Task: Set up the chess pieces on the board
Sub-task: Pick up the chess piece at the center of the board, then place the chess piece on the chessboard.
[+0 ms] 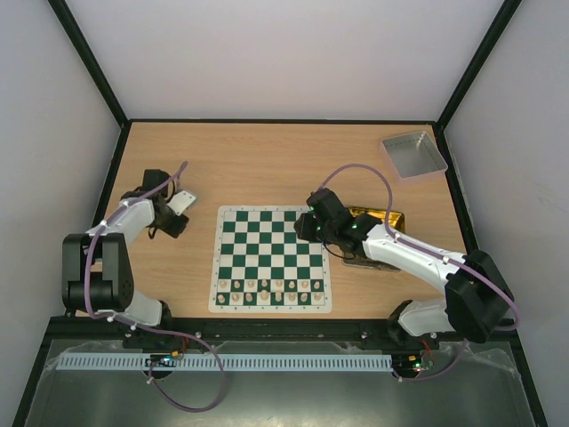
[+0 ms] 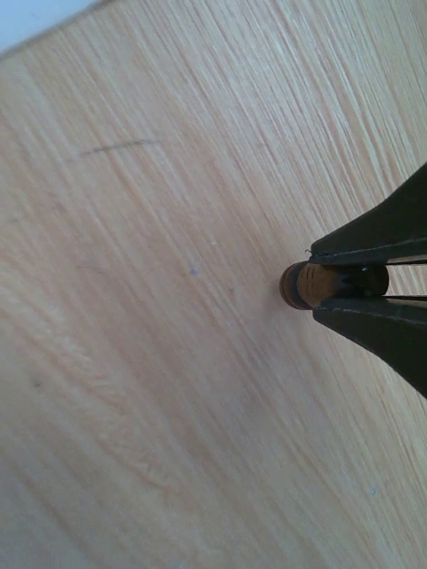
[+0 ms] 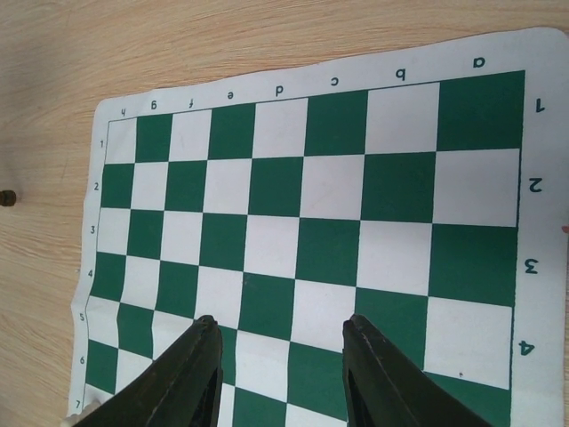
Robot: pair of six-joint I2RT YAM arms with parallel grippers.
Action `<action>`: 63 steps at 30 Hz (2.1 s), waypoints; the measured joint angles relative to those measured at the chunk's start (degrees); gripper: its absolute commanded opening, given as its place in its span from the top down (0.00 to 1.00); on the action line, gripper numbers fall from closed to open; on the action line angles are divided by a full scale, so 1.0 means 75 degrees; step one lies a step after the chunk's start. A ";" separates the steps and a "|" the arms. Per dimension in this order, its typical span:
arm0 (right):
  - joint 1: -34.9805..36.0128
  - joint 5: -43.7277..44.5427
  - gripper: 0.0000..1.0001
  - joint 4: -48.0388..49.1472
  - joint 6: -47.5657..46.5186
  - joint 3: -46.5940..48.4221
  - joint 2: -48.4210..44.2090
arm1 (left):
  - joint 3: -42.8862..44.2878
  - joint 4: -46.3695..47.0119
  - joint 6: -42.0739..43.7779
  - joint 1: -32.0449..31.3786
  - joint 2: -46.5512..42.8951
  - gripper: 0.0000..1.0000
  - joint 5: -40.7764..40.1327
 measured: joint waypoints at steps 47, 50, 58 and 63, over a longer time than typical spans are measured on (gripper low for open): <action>-0.0163 0.0367 0.63 -0.0117 0.0012 -0.0012 0.0221 | 0.3177 -0.0157 -0.1285 -0.3675 0.2658 0.98 0.0219; -0.0187 0.0367 0.63 -0.0117 -0.0006 -0.0012 0.0221 | 0.3174 -0.0093 -0.1282 -0.3692 0.2672 0.98 0.0137; -0.0213 0.0364 0.63 -0.0114 -0.0012 -0.0012 0.0221 | 0.3002 -0.0035 -0.1282 -0.3695 0.2684 0.98 0.0020; -0.0221 0.0347 0.63 -0.0102 -0.0009 -0.0020 0.0271 | 0.2871 0.0012 -0.1282 -0.3695 0.2684 0.98 0.0017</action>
